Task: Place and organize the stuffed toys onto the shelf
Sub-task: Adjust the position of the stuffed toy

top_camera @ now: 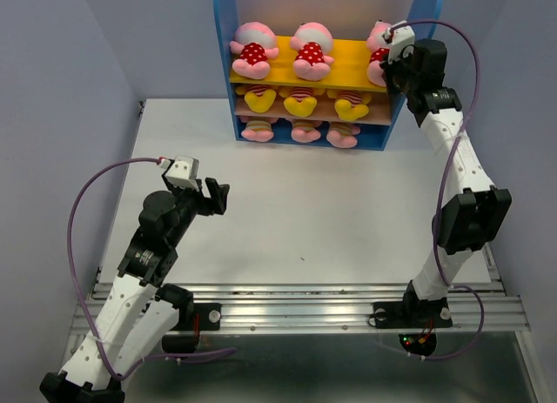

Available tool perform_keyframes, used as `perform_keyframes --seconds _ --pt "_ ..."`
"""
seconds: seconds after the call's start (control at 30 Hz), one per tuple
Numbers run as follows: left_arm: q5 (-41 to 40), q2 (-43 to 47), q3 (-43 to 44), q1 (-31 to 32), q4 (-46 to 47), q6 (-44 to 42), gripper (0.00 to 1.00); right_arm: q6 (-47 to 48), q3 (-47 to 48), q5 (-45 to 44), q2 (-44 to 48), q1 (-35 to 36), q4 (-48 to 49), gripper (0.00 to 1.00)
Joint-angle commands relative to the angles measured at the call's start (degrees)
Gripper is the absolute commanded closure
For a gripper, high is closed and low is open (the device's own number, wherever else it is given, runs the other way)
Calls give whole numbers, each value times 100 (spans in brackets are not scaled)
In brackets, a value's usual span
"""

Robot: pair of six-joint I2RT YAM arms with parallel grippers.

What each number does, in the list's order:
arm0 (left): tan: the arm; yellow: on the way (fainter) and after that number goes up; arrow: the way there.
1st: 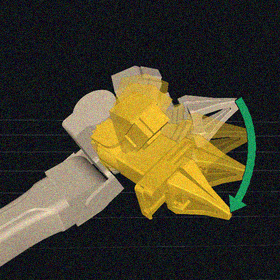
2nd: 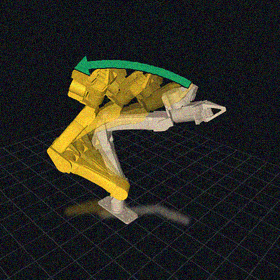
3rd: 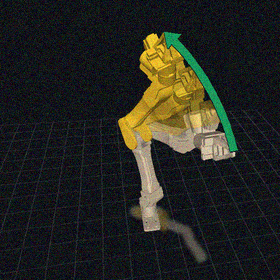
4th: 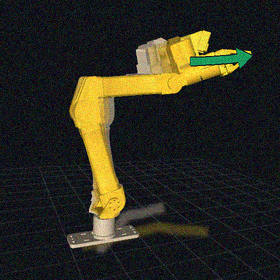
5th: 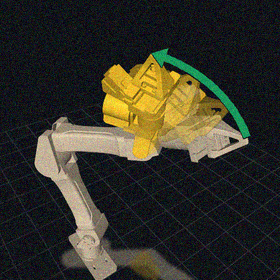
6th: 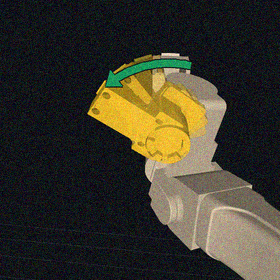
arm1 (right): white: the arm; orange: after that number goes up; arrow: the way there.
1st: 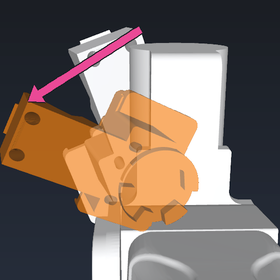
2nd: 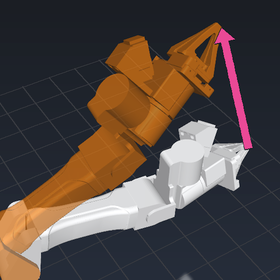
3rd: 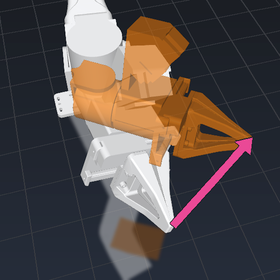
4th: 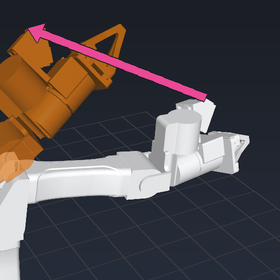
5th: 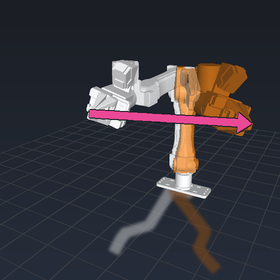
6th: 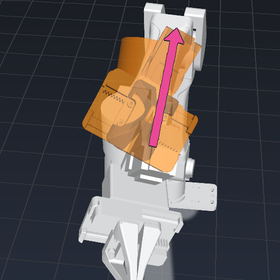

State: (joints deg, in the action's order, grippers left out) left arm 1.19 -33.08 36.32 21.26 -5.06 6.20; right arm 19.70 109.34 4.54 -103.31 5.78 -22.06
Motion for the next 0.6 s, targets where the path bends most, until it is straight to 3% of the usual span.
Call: perform_keyframes --seconds 0.0,0.13,0.33,0.57 --pt "-40 91 -37 -7 198 -57 15 -203 -141 3 320 -112 79 82" --pt "-31 100 -46 -16 198 -57 15 -327 -237 205 452 -165 106 76" --pt "-23 91 -46 -7 198 -48 15 -502 -282 591 697 -165 211 57" --pt "-23 82 -46 -16 207 -48 15 -538 -255 926 821 -165 264 46"
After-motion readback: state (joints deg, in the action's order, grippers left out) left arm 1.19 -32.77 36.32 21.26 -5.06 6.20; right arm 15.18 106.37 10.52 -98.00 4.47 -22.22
